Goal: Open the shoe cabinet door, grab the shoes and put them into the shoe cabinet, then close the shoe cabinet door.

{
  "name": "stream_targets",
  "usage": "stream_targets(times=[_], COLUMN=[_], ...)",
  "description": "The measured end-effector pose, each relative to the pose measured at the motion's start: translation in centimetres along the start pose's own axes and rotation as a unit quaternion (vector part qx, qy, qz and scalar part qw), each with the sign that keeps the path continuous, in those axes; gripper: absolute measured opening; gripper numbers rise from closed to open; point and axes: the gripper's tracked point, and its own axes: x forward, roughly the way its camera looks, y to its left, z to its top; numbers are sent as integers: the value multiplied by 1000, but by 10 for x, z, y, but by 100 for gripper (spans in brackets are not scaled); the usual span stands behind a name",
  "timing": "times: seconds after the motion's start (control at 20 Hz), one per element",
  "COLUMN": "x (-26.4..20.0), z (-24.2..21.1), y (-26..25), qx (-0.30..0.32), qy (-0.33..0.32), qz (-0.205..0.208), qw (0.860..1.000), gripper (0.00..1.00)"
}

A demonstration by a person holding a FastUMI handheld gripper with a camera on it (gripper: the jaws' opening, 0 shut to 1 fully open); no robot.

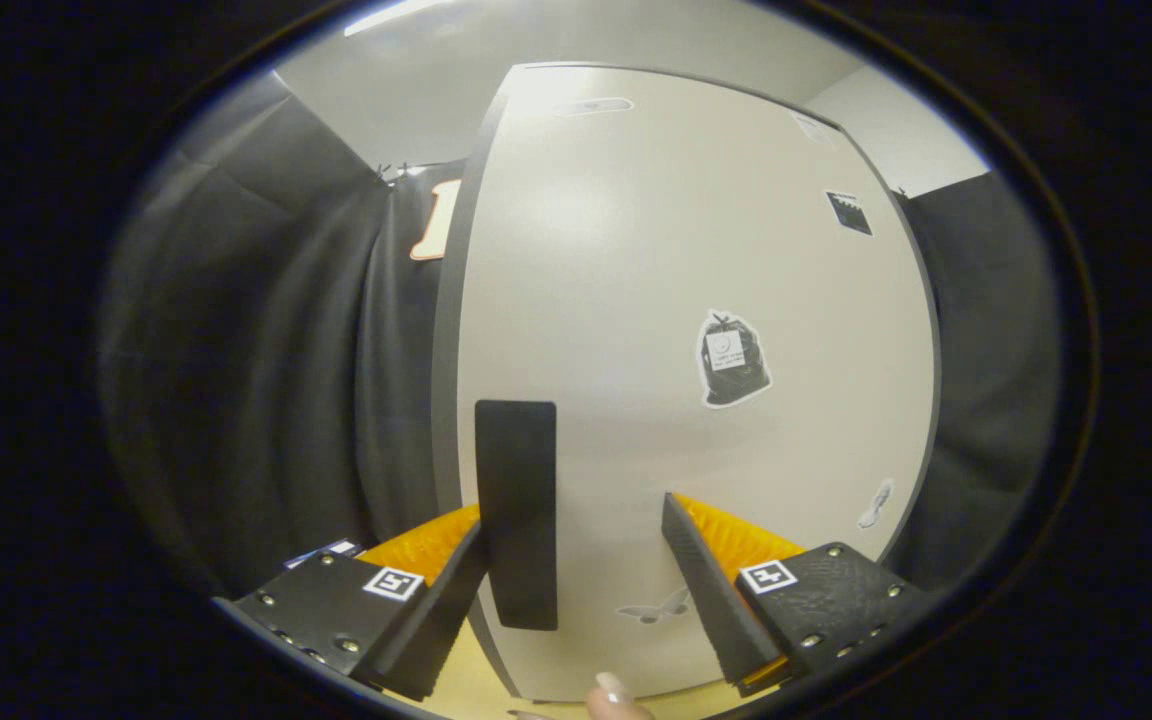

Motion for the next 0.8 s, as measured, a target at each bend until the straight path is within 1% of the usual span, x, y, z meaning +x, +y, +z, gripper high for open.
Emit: stream_targets(times=[0.6,0.8], x=[4,-5], z=[-1,-14], y=[-1,2], qx=[-3,-2], qy=[1,36], qz=[-6,2], qw=[1000,999], gripper=[99,99])
